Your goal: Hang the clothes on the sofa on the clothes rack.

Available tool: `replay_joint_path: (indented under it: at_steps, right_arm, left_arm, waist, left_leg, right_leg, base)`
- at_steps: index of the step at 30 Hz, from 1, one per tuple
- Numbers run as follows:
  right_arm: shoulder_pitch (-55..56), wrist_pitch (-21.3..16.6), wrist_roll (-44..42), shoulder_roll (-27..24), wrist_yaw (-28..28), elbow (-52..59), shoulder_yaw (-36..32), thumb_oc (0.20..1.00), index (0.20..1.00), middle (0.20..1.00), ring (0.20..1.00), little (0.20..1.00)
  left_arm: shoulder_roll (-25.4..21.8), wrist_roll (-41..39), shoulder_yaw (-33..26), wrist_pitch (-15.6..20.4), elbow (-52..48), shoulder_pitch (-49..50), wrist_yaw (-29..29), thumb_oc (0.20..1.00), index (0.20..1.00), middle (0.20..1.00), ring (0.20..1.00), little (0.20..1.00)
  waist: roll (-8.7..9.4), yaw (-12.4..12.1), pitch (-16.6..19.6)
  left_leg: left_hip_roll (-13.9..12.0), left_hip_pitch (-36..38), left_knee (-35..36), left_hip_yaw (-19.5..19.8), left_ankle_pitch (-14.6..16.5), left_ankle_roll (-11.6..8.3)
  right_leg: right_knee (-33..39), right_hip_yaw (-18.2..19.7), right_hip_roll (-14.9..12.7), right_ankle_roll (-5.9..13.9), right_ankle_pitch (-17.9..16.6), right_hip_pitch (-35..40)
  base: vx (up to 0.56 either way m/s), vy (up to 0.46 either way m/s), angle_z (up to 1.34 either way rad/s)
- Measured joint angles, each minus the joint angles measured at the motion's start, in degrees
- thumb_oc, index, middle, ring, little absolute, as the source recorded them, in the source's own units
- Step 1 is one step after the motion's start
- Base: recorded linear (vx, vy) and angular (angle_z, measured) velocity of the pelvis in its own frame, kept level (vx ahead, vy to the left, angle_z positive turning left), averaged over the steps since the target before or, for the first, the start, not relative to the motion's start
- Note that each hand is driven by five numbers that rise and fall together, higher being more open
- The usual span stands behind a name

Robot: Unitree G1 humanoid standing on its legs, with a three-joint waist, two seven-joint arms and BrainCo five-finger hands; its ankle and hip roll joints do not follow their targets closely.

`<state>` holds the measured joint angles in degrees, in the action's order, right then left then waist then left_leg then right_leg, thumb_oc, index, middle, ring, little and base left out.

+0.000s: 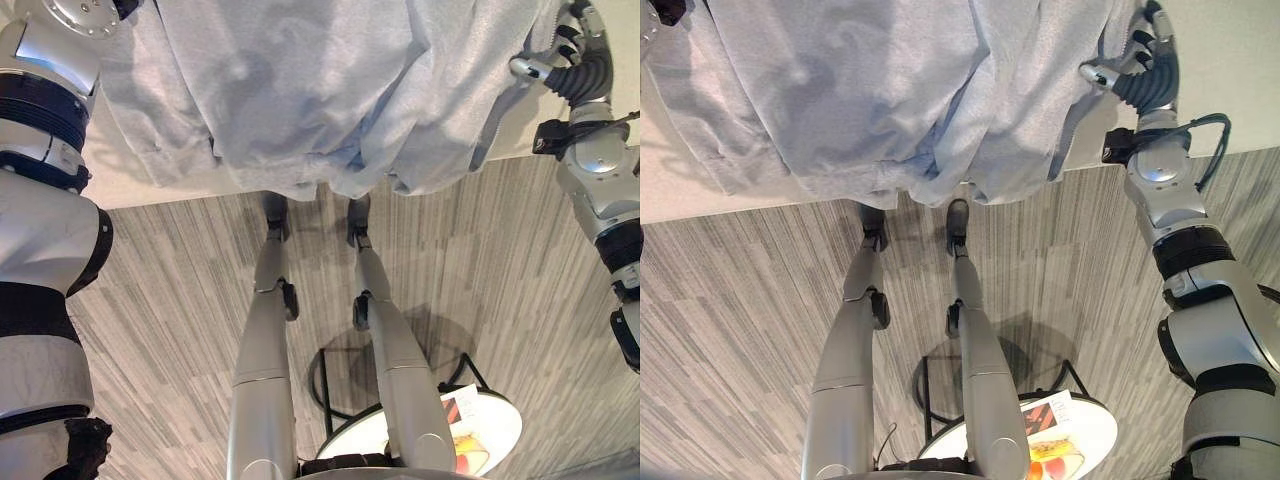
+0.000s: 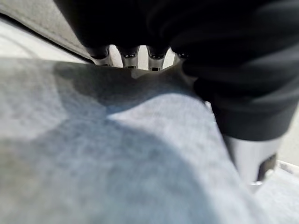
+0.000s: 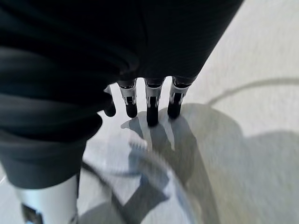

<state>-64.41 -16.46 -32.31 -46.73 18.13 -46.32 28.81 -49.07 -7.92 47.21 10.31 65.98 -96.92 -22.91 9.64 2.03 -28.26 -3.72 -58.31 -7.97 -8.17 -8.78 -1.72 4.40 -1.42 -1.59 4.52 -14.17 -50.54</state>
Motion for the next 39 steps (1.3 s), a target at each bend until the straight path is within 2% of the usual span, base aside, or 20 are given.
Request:
replay_joint_path:
  at_steps: [3,4,5,6,8,10,15,18,19,27,28,29,30,37,39]
  right_arm:
    - [0.98,-0.18,-0.34,-0.42,-0.19,1.13,-0.28,1.000,1.000,1.000,1.000,1.000]
    - [-3.81,-0.27,-0.50,1.96,-0.09,-5.47,2.59,1.000,1.000,1.000,1.000,1.000]
    - [-11.12,1.34,-2.56,2.41,2.01,-14.33,8.66,1.000,1.000,1.000,1.000,1.000]
    - [-13.82,2.70,-3.71,1.40,2.56,-17.64,8.37,1.000,1.000,1.000,1.000,1.000]
    - [-16.83,3.69,-3.91,1.39,1.69,-21.67,10.16,1.000,1.000,1.000,1.000,1.000]
    - [-21.10,5.41,-6.21,3.39,1.74,-27.03,11.40,1.000,1.000,1.000,1.000,1.000]
    - [-24.36,6.30,-6.66,3.81,1.44,-25.54,16.22,1.000,1.000,1.000,1.000,1.000]
    - [-26.69,6.89,-6.64,4.88,-0.61,-25.11,20.13,1.000,1.000,1.000,1.000,1.000]
    - [-28.43,7.27,-6.64,5.87,-2.84,-25.08,22.45,1.000,1.000,1.000,1.000,1.000]
    - [-32.56,7.24,-6.63,10.63,-7.50,-22.70,26.97,1.000,1.000,1.000,1.000,1.000]
    - [-32.81,7.26,-6.64,10.95,-7.97,-22.91,27.00,0.395,0.395,0.395,0.395,0.395]
    - [-32.92,7.36,-6.62,11.45,-8.55,-22.99,27.06,0.200,0.200,0.200,0.200,0.200]
    - [-32.99,7.44,-6.63,11.56,-8.75,-23.01,27.07,0.200,0.200,0.200,0.200,0.200]
    - [-33.19,7.62,-6.61,12.00,-9.05,-22.28,26.91,0.200,0.200,0.200,0.200,0.200]
    - [-31.71,7.24,-6.35,11.50,-8.78,-19.16,26.77,0.200,0.200,0.200,0.200,0.200]
  left_arm:
    - [0.07,-0.01,0.05,-0.04,-0.05,0.00,0.06,1.000,1.000,1.000,1.000,1.000]
    - [0.52,-1.02,0.87,-0.37,0.37,0.11,-0.07,1.000,1.000,1.000,1.000,1.000]
    - [2.95,-2.29,-0.32,-0.50,1.79,-0.03,-0.09,1.000,1.000,1.000,1.000,1.000]
    - [4.47,-2.49,0.23,-0.37,1.35,0.22,0.15,1.000,1.000,1.000,1.000,1.000]
    - [5.89,-2.64,0.75,-0.43,1.56,0.28,0.33,1.000,1.000,1.000,1.000,1.000]
    - [6.76,-3.49,2.38,-0.48,2.48,-0.12,0.23,1.000,1.000,1.000,1.000,1.000]
    - [7.51,-4.65,2.47,-0.53,2.69,-0.56,0.68,1.000,1.000,1.000,1.000,1.000]
    - [7.77,-4.66,2.75,-0.56,2.71,-0.67,0.83,1.000,1.000,1.000,1.000,1.000]
    - [7.73,-4.67,4.22,-0.57,2.85,-1.13,1.31,1.000,1.000,1.000,1.000,1.000]
    - [8.94,-4.64,6.89,-0.12,2.71,-3.38,5.30,1.000,1.000,1.000,1.000,1.000]
    - [9.09,-4.64,6.90,-0.06,2.69,-3.38,5.39,0.479,0.479,0.479,0.479,0.479]
    - [9.30,-4.65,6.90,-0.09,2.73,-3.44,5.39,0.294,0.294,0.294,0.294,0.294]
    - [9.34,-4.65,6.87,-0.13,2.81,-3.55,5.38,0.200,0.200,0.200,0.200,0.200]
    - [8.69,-4.66,6.65,-0.16,3.84,-4.87,5.57,0.200,0.200,0.200,0.200,0.200]
    - [8.28,-4.65,6.47,-0.12,3.67,-4.43,5.44,0.200,0.200,0.200,0.200,0.200]
  waist:
    - [-0.08,-0.14,0.04]
    - [-0.74,-0.50,-0.02]
    - [-2.01,-0.57,0.50]
    - [-3.30,-1.44,1.14]
    - [-3.82,-2.45,1.39]
    - [-4.60,-3.08,1.74]
    - [-4.71,-3.47,1.79]
    - [-4.71,-3.51,1.79]
    - [-4.71,-3.54,1.79]
    - [-4.70,-4.17,1.85]
    - [-4.69,-4.17,1.86]
    - [-4.68,-4.18,1.86]
    - [-4.68,-4.17,1.87]
    - [-4.56,-3.93,1.94]
    - [-4.44,-3.38,2.01]
  left_leg:
    - [0.01,0.00,0.00,0.05,0.00,0.00]
    - [0.06,-0.19,-0.19,0.71,0.00,0.04]
    - [0.03,-0.68,-0.39,0.63,0.02,-0.01]
    - [0.08,-1.21,-0.23,1.01,0.01,-0.04]
    - [-0.08,-1.31,-0.22,1.21,-0.11,-0.05]
    - [-0.05,-1.59,-0.16,1.40,-0.22,0.10]
    - [-0.05,-1.57,-0.14,1.49,-0.30,0.13]
    - [-0.07,-1.58,-0.14,1.69,-0.40,0.05]
    - [-0.06,-1.58,-0.15,1.92,-0.47,0.05]
    - [0.22,-1.65,0.18,3.67,-0.86,-0.15]
    - [0.22,-1.69,0.16,3.73,-0.86,-0.15]
    - [0.23,-1.69,0.13,3.97,-0.87,-0.14]
    - [0.26,-1.69,0.09,4.17,-0.87,-0.14]
    - [0.35,-1.61,-0.01,4.31,-0.91,-0.08]
    - [0.44,-1.48,-0.15,4.31,-1.08,0.15]
  right_leg:
    - [0.00,-0.03,0.01,0.00,0.00,-0.01]
    - [-0.17,-0.69,0.02,0.03,0.02,0.10]
    - [0.13,-0.98,-0.02,0.02,-0.04,-0.06]
    - [0.52,-1.48,-0.01,-0.13,-0.17,-0.39]
    - [0.52,-1.89,0.16,-0.20,-0.19,-0.43]
    - [0.52,-2.16,0.17,-0.22,-0.20,-0.58]
    - [0.52,-2.40,0.17,-0.22,-0.20,-0.57]
    - [0.52,-2.59,0.19,-0.22,-0.20,-0.51]
    - [0.52,-2.79,0.22,-0.22,-0.20,-0.42]
    - [0.38,-5.09,0.25,-0.52,0.40,0.31]
    - [0.38,-5.28,0.26,-0.52,0.40,0.35]
    - [0.38,-5.46,0.27,-0.52,0.40,0.44]
    - [0.38,-5.53,0.28,-0.52,0.40,0.53]
    - [0.04,-5.59,0.25,-0.52,0.40,0.57]
    - [-0.46,-5.68,0.17,-0.53,0.40,0.51]
  base:
    - [-0.02,0.021,-0.01]
    - [0.00,0.000,0.00]
    - [-0.01,0.004,0.08]
    - [-0.02,0.002,0.10]
    - [-0.01,-0.003,0.03]
    - [0.00,0.000,0.00]
    - [0.00,0.000,0.00]
    - [0.00,0.000,0.00]
    - [-0.01,-0.028,0.04]
    - [0.02,-0.028,0.08]
    - [0.00,-0.015,0.04]
    - [0.00,-0.004,0.04]
    - [-0.01,0.005,0.03]
    - [-0.03,0.011,0.00]
    - [-0.04,0.015,0.00]
